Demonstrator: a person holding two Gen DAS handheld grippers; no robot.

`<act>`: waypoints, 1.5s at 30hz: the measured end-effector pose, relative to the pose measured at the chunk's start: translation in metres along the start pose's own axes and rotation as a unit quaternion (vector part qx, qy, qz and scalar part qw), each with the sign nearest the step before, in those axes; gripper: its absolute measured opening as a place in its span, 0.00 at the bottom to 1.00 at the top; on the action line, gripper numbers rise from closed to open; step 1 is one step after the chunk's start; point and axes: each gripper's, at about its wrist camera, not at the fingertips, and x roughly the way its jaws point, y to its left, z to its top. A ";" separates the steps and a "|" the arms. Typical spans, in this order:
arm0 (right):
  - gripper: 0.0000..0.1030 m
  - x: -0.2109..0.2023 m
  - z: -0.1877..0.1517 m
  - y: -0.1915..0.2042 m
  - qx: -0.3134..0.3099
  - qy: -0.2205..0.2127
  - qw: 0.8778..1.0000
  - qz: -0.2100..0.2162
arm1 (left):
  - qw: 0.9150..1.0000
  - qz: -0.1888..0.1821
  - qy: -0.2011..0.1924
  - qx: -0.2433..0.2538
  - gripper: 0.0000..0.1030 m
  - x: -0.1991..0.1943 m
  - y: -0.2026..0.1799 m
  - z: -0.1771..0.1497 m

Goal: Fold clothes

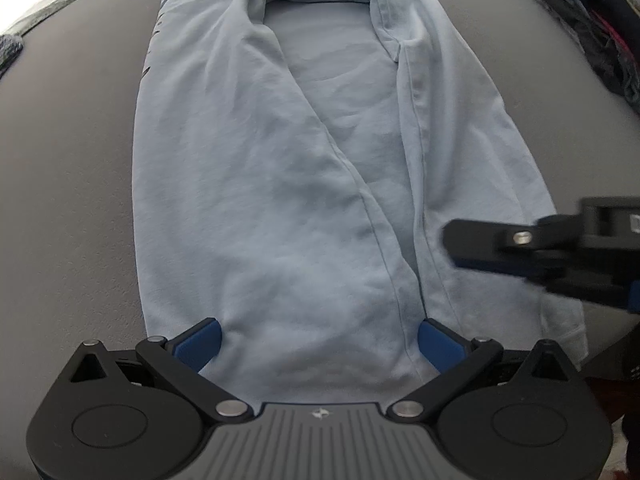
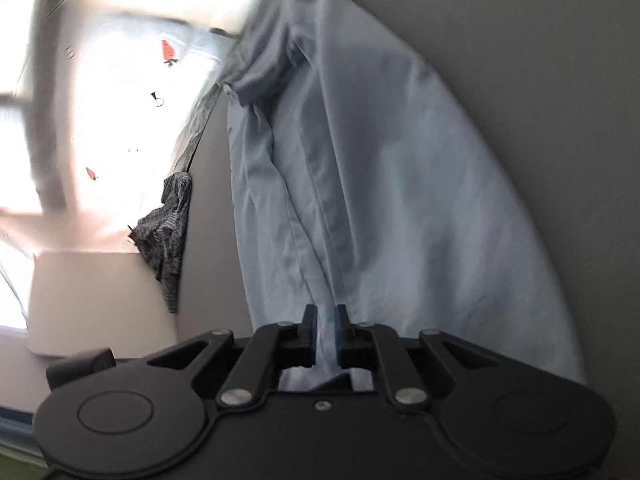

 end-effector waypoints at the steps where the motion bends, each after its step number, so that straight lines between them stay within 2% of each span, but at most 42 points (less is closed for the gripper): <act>1: 0.18 -0.008 0.002 0.004 -0.020 -0.012 1.000 -0.015 | 1.000 -0.008 -0.004 -0.009 0.99 -0.004 0.004 -0.001; 4: 0.22 -0.030 0.006 0.012 -0.084 -0.053 0.992 -0.079 | 0.998 -0.016 -0.035 -0.043 0.94 -0.023 0.021 -0.008; 7: 0.31 -0.044 0.009 0.012 -0.148 -0.071 0.975 -0.150 | 0.996 -0.006 -0.070 -0.063 0.86 -0.038 0.040 -0.016; 10: 0.31 -0.044 0.005 0.005 -0.191 -0.057 0.957 -0.209 | 0.996 0.024 -0.057 -0.059 0.80 -0.029 0.048 -0.024; 12: 0.32 -0.039 0.001 0.001 -0.193 -0.041 0.957 -0.212 | 0.997 0.044 -0.042 -0.056 0.78 -0.030 0.051 -0.032; 15: 0.33 -0.037 -0.002 -0.003 -0.190 -0.028 0.962 -0.193 | 0.995 0.045 -0.044 -0.072 0.78 -0.025 0.058 -0.039; 17: 0.28 -0.039 -0.007 -0.006 -0.197 -0.021 0.962 -0.188 | 0.995 0.048 -0.059 -0.069 0.76 -0.023 0.056 -0.043; 18: 0.03 -0.039 -0.010 -0.005 -0.206 -0.015 0.961 -0.186 | 0.994 0.050 -0.069 -0.063 0.72 -0.023 0.054 -0.045; 19: 0.01 -0.041 -0.011 -0.005 -0.208 -0.015 0.961 -0.180 | 0.994 0.047 -0.079 -0.055 0.56 -0.026 0.051 -0.046; 20: 0.01 -0.045 -0.012 -0.005 -0.202 -0.022 0.964 -0.172 | 0.994 0.042 -0.087 -0.050 0.35 -0.029 0.050 -0.046; 22: 0.01 -0.055 -0.015 -0.006 -0.191 -0.034 0.968 -0.159 | 0.993 0.053 -0.094 -0.043 0.04 -0.035 0.045 -0.045; 26: 0.00 -0.075 -0.017 -0.008 -0.188 -0.037 0.966 -0.175 | 0.994 0.041 -0.089 -0.047 0.04 -0.034 0.047 -0.053; 28: 0.00 -0.070 -0.017 -0.012 -0.200 -0.022 0.958 -0.203 | 0.994 0.036 -0.076 -0.071 0.06 -0.025 0.053 -0.055; 30: 0.00 -0.063 -0.015 -0.016 -0.187 -0.015 0.958 -0.215 | 0.994 0.034 -0.072 -0.074 0.07 -0.026 0.054 -0.053; 32: 0.01 -0.058 -0.011 -0.012 -0.188 -0.008 0.956 -0.226 | 0.995 0.038 -0.066 -0.069 0.12 -0.030 0.055 -0.048; 33: 0.04 -0.057 -0.010 -0.008 -0.195 -0.009 0.953 -0.233 | 0.995 0.034 -0.069 -0.070 0.14 -0.035 0.056 -0.047; 35: 0.17 -0.062 -0.010 -0.001 -0.217 -0.033 0.942 -0.254 | 0.994 0.021 -0.079 -0.078 0.30 -0.041 0.061 -0.043; 37: 0.26 -0.068 -0.007 0.005 -0.229 -0.066 0.936 -0.258 | 0.991 0.015 -0.094 -0.091 0.40 -0.051 0.067 -0.035; 41: 0.33 -0.066 0.010 0.008 -0.221 -0.095 0.943 -0.229 | 0.986 -0.014 -0.128 -0.107 0.47 -0.065 0.078 -0.020; 44: 0.40 -0.055 0.022 0.015 -0.237 -0.108 0.941 -0.216 | 0.983 -0.022 -0.145 -0.107 0.54 -0.069 0.078 -0.004; 45: 0.46 -0.049 0.026 0.018 -0.250 -0.112 0.937 -0.216 | 0.983 -0.025 -0.149 -0.106 0.54 -0.069 0.078 0.002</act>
